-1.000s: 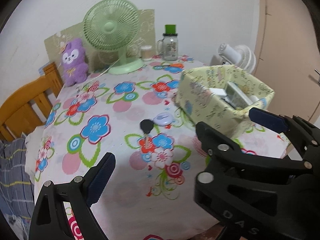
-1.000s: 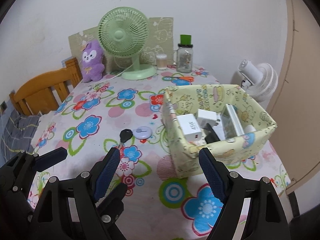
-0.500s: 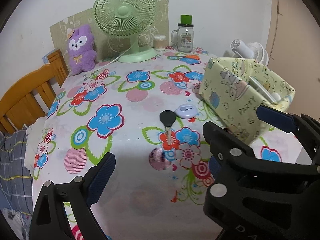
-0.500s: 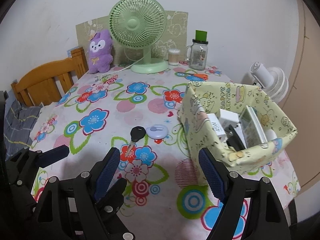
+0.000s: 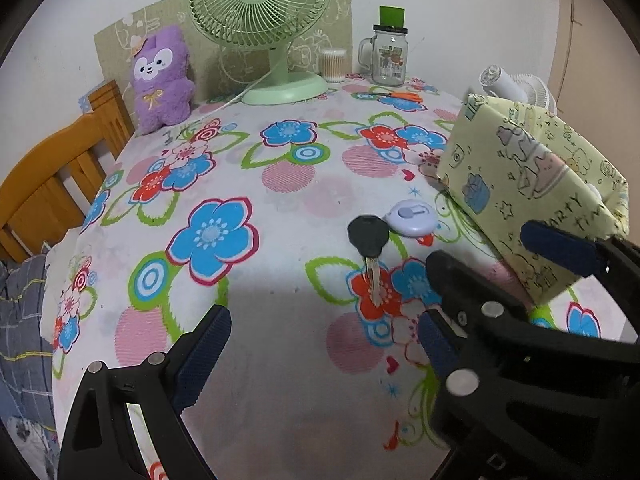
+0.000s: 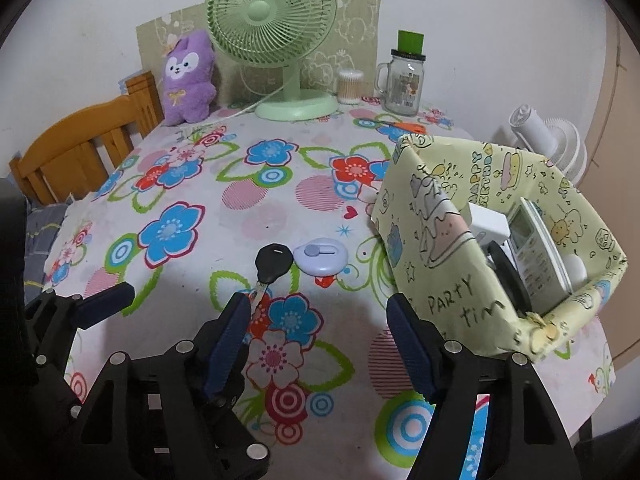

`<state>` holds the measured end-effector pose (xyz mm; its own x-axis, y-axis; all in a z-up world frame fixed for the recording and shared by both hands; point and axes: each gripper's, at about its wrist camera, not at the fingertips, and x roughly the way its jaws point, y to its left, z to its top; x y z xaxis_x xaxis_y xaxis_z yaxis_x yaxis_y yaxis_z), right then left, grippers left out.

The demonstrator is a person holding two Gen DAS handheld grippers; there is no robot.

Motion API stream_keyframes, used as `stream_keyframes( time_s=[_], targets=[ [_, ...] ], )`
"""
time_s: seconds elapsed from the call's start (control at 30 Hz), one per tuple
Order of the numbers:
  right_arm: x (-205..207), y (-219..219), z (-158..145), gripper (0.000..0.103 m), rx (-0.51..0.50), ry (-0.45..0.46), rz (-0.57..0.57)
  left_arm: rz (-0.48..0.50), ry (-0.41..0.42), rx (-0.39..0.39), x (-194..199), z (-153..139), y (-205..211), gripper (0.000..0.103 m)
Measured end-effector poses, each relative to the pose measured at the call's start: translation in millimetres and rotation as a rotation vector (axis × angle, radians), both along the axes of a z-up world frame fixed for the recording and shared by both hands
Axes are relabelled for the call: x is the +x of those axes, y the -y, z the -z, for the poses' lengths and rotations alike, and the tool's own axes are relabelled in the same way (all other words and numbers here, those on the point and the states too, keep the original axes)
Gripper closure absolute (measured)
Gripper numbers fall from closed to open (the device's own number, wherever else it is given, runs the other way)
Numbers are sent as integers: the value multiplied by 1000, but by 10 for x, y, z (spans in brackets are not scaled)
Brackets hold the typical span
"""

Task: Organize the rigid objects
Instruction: 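Withdraw both open tools from the box toward the black key and grey fob, then grasp the grey-blue round key fob with the right tool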

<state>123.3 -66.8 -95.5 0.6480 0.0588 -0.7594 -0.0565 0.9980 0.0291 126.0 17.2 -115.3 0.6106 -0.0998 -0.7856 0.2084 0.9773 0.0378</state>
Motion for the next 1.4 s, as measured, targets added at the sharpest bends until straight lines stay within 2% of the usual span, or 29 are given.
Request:
stream_keyframes(
  time_s=[0.13, 0.33, 0.53, 1.0, 1.2, 1.4],
  targets=[
    [66, -20, 24, 30, -10, 4, 37, -9, -17, -24, 93, 48, -45, 8],
    [118, -65, 53, 34, -22, 5, 82, -19, -23, -7, 180, 97, -95, 9],
    [190, -129, 128, 37, -21, -18, 61, -42, -37, 20, 248, 175, -143, 9],
    [498, -139, 283, 37, -50, -38, 78, -45, -43, 18, 425, 224, -135, 9],
    [654, -134, 352, 43, -52, -66, 79, -28, -38, 29, 508, 227, -95, 9],
    [767, -142, 392, 44, -41, -67, 74, -25, -60, -1, 580, 237, -108, 8]
  ],
)
